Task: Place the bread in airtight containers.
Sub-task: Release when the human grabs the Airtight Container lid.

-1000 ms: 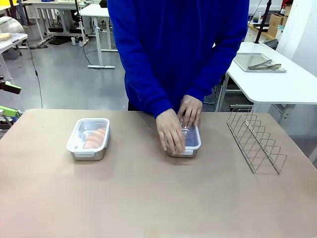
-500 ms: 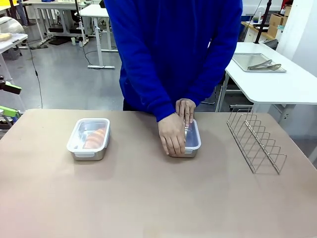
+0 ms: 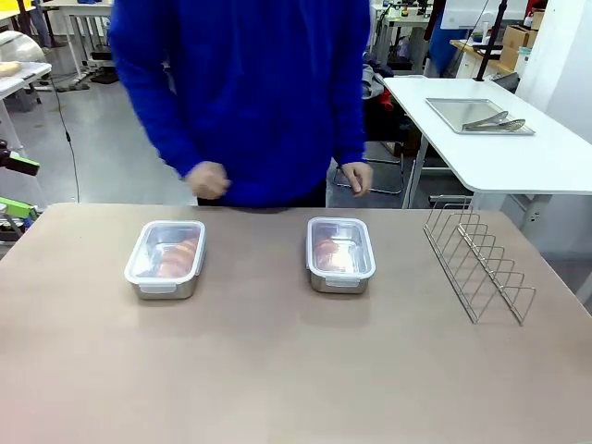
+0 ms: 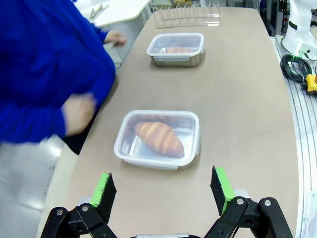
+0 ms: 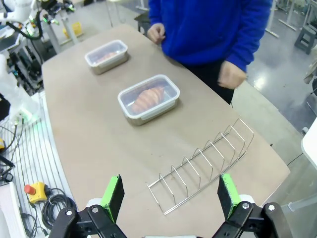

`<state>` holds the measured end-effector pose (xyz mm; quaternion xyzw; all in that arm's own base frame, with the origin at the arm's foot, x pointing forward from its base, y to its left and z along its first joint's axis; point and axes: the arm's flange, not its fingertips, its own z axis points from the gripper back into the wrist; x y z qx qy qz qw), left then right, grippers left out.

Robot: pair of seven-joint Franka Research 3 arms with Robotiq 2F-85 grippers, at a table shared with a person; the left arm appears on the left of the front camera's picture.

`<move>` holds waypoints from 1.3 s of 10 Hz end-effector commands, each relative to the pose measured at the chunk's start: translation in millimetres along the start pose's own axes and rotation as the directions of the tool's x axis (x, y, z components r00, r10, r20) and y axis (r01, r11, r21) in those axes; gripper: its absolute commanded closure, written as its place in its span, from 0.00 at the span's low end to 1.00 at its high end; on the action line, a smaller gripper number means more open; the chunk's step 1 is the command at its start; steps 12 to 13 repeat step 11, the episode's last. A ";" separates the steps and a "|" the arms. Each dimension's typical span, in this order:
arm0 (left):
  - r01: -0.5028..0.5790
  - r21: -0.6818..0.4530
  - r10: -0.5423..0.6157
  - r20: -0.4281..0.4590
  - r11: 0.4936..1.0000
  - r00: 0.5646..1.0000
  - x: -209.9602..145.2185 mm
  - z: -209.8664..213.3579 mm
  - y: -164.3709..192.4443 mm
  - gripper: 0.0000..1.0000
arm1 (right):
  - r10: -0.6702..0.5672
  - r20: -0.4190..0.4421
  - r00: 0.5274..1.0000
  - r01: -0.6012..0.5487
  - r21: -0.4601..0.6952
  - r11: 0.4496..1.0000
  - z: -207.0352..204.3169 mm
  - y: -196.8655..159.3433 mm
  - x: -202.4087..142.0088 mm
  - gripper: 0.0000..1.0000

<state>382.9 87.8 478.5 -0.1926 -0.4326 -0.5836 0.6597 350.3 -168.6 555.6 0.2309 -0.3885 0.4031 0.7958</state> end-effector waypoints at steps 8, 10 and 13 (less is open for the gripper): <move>0.015 0.013 -0.015 0.028 1.000 0.999 -0.3 -2.9 -1.9 0.00 | -0.011 0.017 1.000 0.011 0.002 1.000 0.3 -0.1 3.5 0.00; 0.015 0.013 -0.015 0.028 1.000 0.999 -0.3 -2.9 -1.9 0.00 | -0.011 0.017 1.000 0.011 0.002 1.000 0.3 -0.1 3.5 0.00; 0.015 0.013 -0.015 0.028 1.000 0.999 -0.3 -2.9 -1.9 0.00 | -0.011 0.017 1.000 0.011 0.002 1.000 0.3 -0.1 3.5 0.00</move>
